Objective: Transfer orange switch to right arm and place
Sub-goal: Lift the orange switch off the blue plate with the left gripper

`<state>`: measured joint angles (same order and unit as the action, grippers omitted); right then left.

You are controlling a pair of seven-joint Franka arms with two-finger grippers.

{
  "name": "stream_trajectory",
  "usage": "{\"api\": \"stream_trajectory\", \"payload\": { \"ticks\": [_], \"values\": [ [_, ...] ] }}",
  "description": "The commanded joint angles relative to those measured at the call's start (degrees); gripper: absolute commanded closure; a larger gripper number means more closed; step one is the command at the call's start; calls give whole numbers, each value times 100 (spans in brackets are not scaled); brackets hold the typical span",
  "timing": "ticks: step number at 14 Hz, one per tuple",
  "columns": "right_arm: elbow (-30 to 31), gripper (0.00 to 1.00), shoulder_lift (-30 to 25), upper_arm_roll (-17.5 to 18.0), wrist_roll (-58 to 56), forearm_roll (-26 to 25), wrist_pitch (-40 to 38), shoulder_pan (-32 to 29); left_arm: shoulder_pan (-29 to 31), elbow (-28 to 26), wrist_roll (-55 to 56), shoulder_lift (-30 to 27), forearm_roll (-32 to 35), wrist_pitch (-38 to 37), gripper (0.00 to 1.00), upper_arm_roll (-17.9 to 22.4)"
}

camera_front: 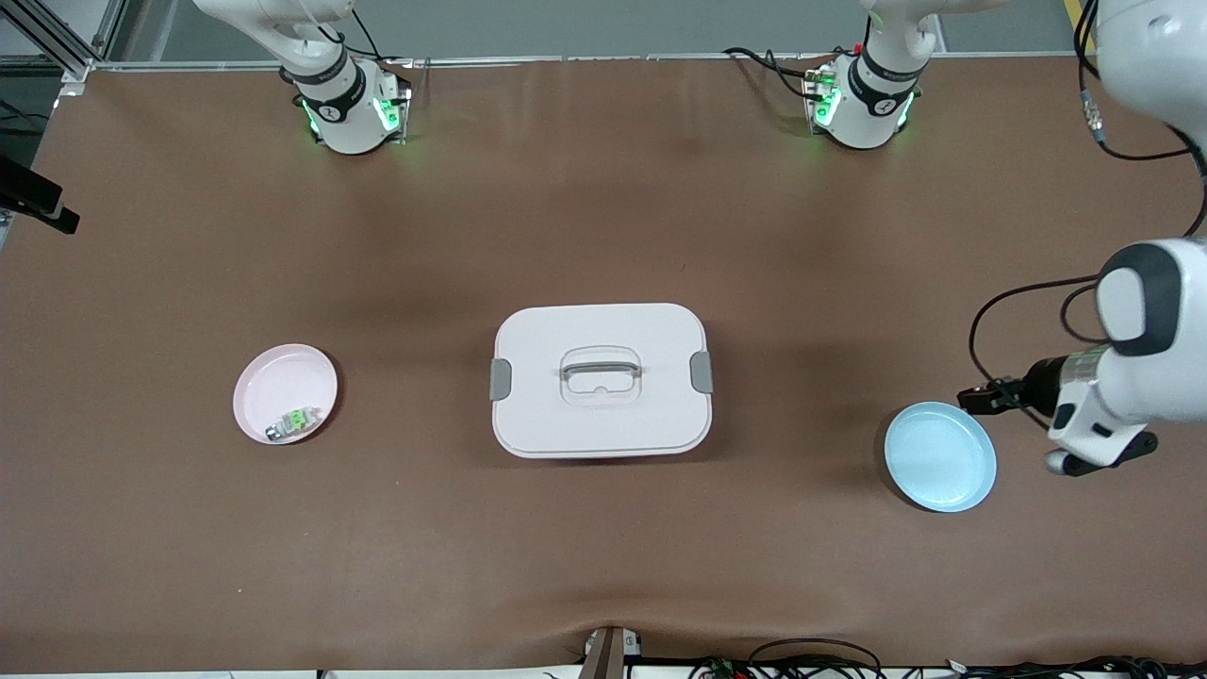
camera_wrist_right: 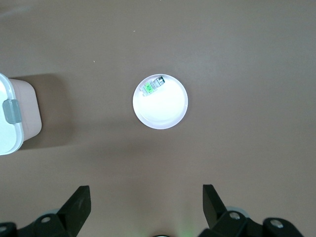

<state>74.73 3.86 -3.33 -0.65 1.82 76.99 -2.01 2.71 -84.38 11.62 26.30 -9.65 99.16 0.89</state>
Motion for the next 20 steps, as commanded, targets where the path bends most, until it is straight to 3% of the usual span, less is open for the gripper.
{"api": "stream_trajectory", "payload": {
  "ticks": [1,4,9,12,18,20],
  "values": [
    [94,0,-78,69,-67,21,96,-124,203,-123,330,-520,-772,-466,80,-18],
    [86,0,-78,69,-67,21,97,-124,336,-123,1260,-889,-1704,-818,80,-18],
    [77,0,-43,69,-58,38,123,-159,257,-114,3195,-1259,-2566,-898,80,-132],
    [51,0,36,69,-58,-23,123,-212,257,-88,4380,-1338,-2858,-698,80,-588],
    [-2,0,141,69,-32,-41,149,-177,248,-96,6280,-1347,-2780,155,80,-1625],
    [-11,0,413,69,-49,273,175,-221,100,-96,6912,-1338,-2719,453,80,-1889]
  ]
}}
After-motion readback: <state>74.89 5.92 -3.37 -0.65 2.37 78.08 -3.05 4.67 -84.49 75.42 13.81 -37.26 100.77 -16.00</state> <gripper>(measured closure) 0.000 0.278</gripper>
